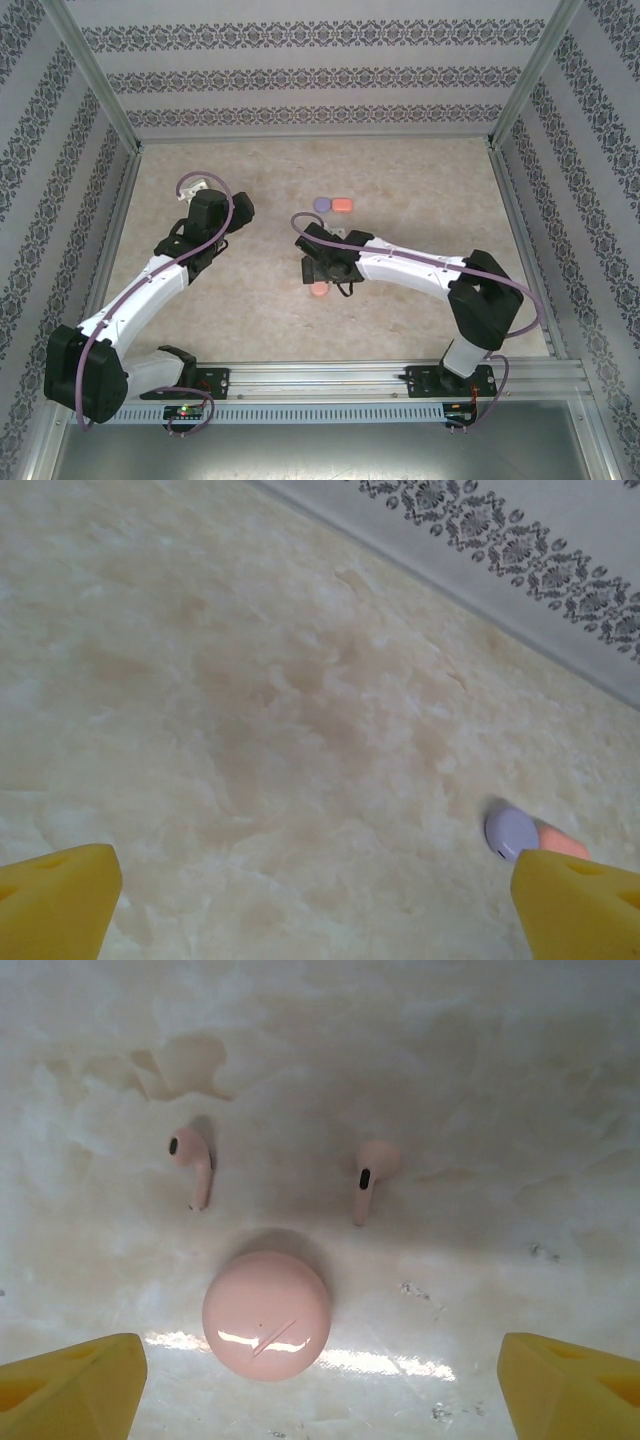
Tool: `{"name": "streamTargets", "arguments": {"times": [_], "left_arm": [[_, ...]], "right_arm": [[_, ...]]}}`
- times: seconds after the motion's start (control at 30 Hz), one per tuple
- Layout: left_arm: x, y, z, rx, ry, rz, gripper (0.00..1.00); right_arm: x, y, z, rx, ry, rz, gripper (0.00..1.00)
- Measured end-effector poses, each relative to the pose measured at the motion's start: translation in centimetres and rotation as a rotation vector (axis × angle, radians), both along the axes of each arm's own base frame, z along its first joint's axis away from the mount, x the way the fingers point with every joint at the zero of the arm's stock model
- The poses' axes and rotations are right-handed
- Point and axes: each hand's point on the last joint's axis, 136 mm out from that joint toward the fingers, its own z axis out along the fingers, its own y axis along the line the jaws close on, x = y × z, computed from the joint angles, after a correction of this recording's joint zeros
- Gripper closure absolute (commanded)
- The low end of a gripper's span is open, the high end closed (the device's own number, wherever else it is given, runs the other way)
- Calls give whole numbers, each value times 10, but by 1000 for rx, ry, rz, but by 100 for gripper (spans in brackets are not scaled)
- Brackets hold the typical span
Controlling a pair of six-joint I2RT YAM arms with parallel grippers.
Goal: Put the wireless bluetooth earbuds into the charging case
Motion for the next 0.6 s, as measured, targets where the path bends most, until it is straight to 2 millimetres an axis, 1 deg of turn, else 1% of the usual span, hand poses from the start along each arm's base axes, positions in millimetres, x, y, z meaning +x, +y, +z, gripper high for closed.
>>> {"name": "streamTargets", "arguments": {"times": [0.17, 0.43, 0.6], "left_arm": [[1, -7, 1, 1, -3, -47, 0], [1, -12, 2, -4, -5, -82, 0], [3, -15, 3, -11, -14, -93, 0]], "right_arm": [[-3, 6, -17, 10, 48, -24, 13], [-7, 21, -34, 22, 90, -12, 14], [-5, 25, -42, 20, 105, -12, 16]]}}
